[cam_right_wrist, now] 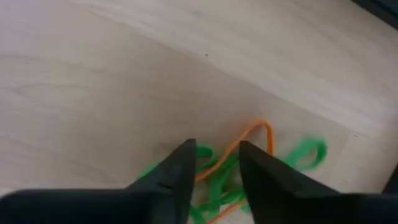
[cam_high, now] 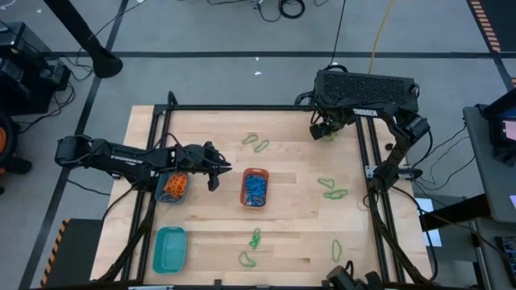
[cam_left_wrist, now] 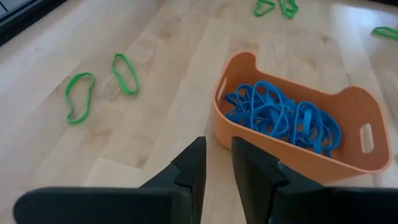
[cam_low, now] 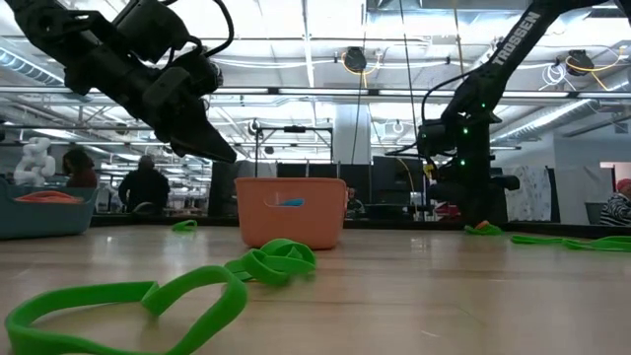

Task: Sort rubber bands into baskets
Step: Put the orange rubber band into the blue bin

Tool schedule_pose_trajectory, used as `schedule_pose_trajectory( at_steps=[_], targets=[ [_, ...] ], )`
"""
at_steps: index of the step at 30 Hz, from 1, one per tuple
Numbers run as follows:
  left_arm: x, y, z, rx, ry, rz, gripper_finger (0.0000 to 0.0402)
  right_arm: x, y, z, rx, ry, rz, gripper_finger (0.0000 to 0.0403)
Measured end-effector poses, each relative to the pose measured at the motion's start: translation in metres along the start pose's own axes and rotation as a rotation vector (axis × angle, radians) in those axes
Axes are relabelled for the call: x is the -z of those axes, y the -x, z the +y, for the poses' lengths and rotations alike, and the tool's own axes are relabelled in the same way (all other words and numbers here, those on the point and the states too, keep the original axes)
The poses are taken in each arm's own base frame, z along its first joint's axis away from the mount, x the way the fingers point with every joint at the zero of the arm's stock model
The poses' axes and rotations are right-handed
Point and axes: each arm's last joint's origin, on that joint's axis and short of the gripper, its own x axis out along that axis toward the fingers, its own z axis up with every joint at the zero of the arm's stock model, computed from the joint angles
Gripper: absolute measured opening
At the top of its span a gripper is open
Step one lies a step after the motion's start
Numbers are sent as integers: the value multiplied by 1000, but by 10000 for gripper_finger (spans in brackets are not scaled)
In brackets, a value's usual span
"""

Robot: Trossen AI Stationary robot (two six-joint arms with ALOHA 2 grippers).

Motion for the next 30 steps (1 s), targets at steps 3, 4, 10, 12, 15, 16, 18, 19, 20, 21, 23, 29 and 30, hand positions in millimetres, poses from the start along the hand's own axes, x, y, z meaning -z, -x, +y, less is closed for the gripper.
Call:
schedule_pose_trajectory(
  at_steps=[3,4,10,12,15,16,18,19,20,21,23,29,30],
  targets=[
    [0,0,0,0,2,1,83,-1,0,0,-1,18,-8,61],
    [0,0,0,0,8,1,83,-1,-1,1,-2,27,-14,42],
    [0,0,0,0,8,0,83,-5,5,5,5,89,-101,8],
    [0,0,0,0,8,-2,83,-5,14,6,-2,102,-130,3],
    [-1,0,0,2,8,-10,83,-3,27,9,-23,127,-172,3],
    [-1,0,0,1,8,-9,83,-1,32,9,-30,133,-182,3],
    [-1,0,0,1,8,-9,83,1,44,10,-43,142,-215,2],
    [-1,0,0,1,8,-9,83,3,50,11,-55,146,-227,1],
    [-1,0,0,1,8,-9,83,4,54,11,-76,151,-233,1],
    [-1,0,0,1,8,-9,83,6,59,13,-113,161,-237,1],
    [-1,0,0,2,8,-15,83,10,68,19,-215,187,-248,1],
    [-9,-10,-5,32,-26,-130,83,24,95,57,-561,348,-313,1],
    [-10,-13,-7,39,-49,-148,83,27,98,66,-614,383,-327,1]
  ],
)
